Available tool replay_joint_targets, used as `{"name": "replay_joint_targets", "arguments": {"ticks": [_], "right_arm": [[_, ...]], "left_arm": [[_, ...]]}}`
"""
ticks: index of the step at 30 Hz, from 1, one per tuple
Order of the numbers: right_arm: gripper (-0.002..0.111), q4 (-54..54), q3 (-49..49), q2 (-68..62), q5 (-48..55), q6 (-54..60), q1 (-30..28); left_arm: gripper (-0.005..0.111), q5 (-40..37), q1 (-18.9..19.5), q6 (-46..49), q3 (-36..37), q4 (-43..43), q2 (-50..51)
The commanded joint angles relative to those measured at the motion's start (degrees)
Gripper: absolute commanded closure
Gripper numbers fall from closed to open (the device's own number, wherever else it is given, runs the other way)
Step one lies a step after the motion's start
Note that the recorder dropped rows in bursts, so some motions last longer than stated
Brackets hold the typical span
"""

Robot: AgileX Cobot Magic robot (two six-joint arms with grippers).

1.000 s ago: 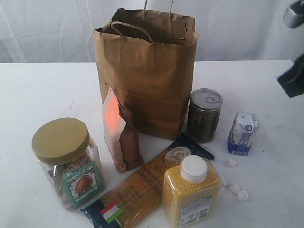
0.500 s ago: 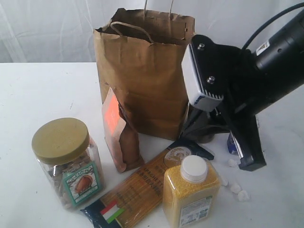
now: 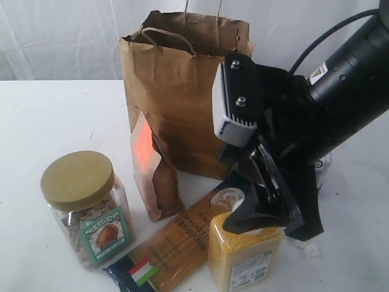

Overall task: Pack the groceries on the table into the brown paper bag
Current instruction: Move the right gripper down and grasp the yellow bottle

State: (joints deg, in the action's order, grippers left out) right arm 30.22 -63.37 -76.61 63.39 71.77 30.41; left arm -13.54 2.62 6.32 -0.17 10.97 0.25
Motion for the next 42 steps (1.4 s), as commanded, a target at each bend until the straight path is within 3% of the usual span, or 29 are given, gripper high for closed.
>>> {"name": "replay_joint_targets", "arguments": {"ticks": [1,10,20,33,35,39,42], "right_arm": [[0.030,-0.75,0.56,-0.07,2.07,-1.78,2.13],[0.030,-9.20,6.22,-1.99,-2.51,-1.55,2.68],[0.030,-9.32,7.03,-4.79,-14.99,-1.55,2.68],[0.031,-4.64,7.03,-12.55,-11.90,-1.55,2.68],[0.043,-4.75,7.03,-12.55,-9.72,-2.47,2.68],[0.087,-6.43,7.03,-12.55,-9.47,-7.93,2.68],[0.104,-8.38,6.68,-12.55,-7.65,-10.75,2.68]], "left_arm": [[0.107,-0.08,0.10,-0.06,0.17,0.41,-0.25],[0.107,-0.08,0.10,-0.06,0.17,0.41,-0.25],[0.107,-0.08,0.10,-0.06,0.17,0.41,-0.25],[0.107,-0.08,0.10,-0.06,0.17,0.41,-0.25],[0.107,-0.08,0.10,-0.06,0.17,0.41,-0.25],[0.107,-0.08,0.10,-0.06,0.17,0.41,-0.25],[0.107,-0.08,0.10,-0.06,0.17,0.41,-0.25]]}}
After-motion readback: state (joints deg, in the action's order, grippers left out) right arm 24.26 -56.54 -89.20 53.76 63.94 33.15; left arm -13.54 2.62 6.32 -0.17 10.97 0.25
